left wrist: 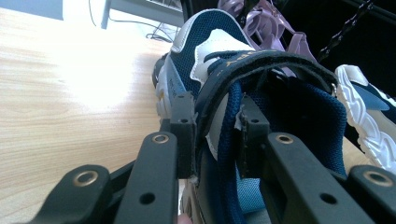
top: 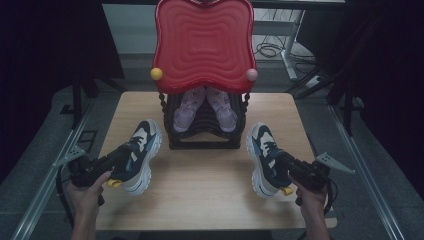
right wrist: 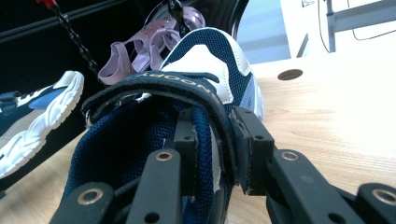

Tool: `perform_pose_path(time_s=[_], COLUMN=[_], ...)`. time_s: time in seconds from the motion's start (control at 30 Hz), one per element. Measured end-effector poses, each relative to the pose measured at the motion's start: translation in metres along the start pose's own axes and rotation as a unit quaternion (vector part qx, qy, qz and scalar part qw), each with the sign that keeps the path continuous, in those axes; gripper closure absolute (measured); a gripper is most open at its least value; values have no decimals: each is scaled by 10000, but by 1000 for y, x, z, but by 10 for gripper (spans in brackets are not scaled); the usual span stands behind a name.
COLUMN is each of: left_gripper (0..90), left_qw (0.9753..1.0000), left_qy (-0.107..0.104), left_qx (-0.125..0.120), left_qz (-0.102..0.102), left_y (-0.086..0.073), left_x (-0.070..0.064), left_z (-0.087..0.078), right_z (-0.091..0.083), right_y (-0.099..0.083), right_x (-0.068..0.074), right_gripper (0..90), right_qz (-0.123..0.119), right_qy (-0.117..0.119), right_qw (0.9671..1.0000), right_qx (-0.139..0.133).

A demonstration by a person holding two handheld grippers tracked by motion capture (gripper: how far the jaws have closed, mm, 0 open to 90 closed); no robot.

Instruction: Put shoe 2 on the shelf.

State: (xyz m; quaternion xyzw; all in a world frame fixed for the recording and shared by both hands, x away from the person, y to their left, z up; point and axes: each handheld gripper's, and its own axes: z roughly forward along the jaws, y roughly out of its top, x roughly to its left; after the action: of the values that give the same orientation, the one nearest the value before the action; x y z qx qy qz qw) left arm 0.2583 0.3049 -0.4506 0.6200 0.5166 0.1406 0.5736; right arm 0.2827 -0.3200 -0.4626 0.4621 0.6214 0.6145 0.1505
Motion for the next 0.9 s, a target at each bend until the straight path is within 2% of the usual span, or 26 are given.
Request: perform_pose_path(time_s=[0.3, 0.8, 0.87, 0.9], left_gripper=[733, 733, 732, 732], left_qw=[9999, 9989, 9987, 9983], left_qy=[59, -63, -128, -233], left_qx=[-137, -461, -493, -518], left_qz=[-35, -36, -53, -91], left_y=[4, 31, 34, 37], left_x=[1, 0, 0, 0], left_z=[-2, -4, -3, -3], right_z=[1, 6, 7, 8], right_y=[10, 36, 40, 42], right_x=[2, 0, 0, 0], right_gripper=[729, 729, 729, 729], right_qz=[-13, -44, -42, -47], right_qy=[-58, 4, 19, 23], right_qw=[9997, 9986, 9983, 9982], right_qx=[-221, -522, -576, -596])
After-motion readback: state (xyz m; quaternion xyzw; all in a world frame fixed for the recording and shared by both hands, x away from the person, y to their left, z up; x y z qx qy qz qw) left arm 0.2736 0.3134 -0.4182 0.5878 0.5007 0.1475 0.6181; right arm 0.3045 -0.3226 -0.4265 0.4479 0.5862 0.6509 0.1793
